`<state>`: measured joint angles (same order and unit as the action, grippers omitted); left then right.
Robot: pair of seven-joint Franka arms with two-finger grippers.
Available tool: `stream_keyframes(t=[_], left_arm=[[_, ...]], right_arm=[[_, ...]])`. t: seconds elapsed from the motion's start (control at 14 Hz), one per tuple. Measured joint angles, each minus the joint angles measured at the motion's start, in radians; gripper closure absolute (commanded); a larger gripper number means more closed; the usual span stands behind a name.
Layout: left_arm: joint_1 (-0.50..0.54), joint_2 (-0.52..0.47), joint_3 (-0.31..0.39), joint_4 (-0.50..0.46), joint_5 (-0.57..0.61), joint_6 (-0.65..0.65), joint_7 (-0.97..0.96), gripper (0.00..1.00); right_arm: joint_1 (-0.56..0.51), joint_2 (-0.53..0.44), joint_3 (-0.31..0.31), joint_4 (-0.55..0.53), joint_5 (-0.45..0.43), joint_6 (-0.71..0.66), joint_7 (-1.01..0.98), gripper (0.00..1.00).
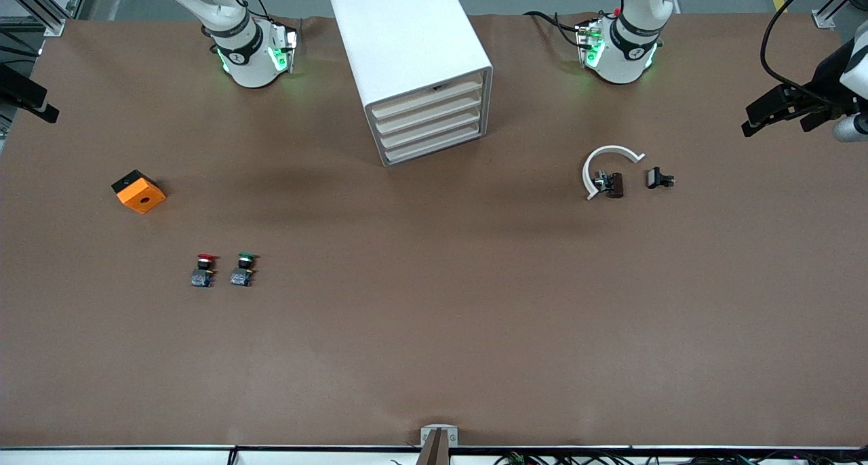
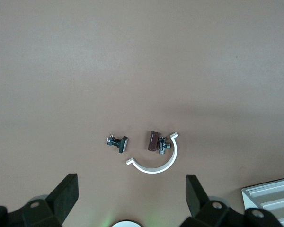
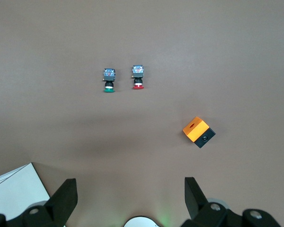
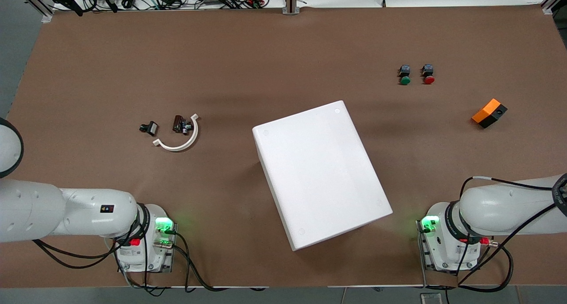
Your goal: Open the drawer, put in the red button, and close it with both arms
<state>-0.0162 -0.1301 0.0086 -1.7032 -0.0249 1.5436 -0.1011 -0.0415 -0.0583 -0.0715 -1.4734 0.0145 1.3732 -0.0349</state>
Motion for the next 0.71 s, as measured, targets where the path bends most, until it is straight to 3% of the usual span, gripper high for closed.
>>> stream_keyframes(t=[0.71], left_arm=[[0.001, 0.014, 0.0, 0.0, 0.0, -0.005, 0.0, 0.0]], right_arm=[[0.0, 0.0, -0.002, -0.001, 0.0, -0.003, 0.0, 0.0]])
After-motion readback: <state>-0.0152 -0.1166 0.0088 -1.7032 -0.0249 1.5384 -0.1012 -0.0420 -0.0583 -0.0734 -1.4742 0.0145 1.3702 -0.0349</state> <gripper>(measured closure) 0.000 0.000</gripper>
